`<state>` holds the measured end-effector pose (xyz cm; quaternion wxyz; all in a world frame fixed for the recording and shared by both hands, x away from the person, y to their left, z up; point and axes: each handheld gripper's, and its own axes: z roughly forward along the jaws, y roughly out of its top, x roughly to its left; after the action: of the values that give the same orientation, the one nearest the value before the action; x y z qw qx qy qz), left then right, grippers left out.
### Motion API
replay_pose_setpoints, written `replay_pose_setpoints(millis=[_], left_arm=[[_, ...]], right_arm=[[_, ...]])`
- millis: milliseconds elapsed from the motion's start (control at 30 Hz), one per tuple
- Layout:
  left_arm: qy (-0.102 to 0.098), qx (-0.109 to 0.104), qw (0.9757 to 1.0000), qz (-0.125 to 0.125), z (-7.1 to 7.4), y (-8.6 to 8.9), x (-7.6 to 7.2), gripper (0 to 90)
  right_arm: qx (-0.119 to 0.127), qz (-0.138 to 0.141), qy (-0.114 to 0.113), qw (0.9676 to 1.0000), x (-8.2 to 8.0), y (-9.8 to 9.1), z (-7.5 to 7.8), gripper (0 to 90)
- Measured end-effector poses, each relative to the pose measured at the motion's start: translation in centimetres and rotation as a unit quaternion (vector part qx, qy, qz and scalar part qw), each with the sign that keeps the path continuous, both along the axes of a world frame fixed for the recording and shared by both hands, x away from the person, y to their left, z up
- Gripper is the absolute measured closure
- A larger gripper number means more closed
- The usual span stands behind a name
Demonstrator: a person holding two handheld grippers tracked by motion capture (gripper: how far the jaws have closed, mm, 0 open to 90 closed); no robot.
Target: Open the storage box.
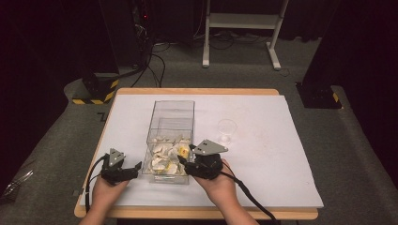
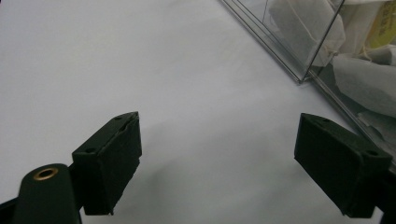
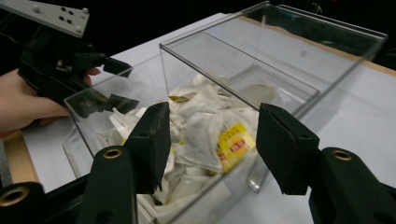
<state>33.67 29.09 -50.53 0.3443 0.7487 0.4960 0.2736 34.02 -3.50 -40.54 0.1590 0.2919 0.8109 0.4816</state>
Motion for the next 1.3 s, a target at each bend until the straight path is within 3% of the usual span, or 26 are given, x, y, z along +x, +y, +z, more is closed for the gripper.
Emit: replay_pose_setpoints(millis=[300,667,867,1300], left_arm=[[-0.002,0.0,1.0,-0.005,0.0,0.0,-0.1,15.3],[-0.007,-0.004,0.9999,-0.009,0.0,0.1,-0.2,15.3],[-0.009,-0.006,0.9999,-0.01,0.0,0.2,-0.3,15.3],[-0.011,-0.005,0.9998,-0.013,0.0,0.1,-0.4,15.4]], right_arm=[[-0.023,0.03,-0.016,0.9992,0.0,3.0,0.1,48.2],[-0.031,0.054,-0.002,0.9981,0.2,5.3,-0.3,47.9],[-0.032,0.061,0.022,0.9974,0.4,5.9,-0.8,46.8],[-0.059,0.068,0.021,0.9957,0.0,6.8,-1.8,47.3]])
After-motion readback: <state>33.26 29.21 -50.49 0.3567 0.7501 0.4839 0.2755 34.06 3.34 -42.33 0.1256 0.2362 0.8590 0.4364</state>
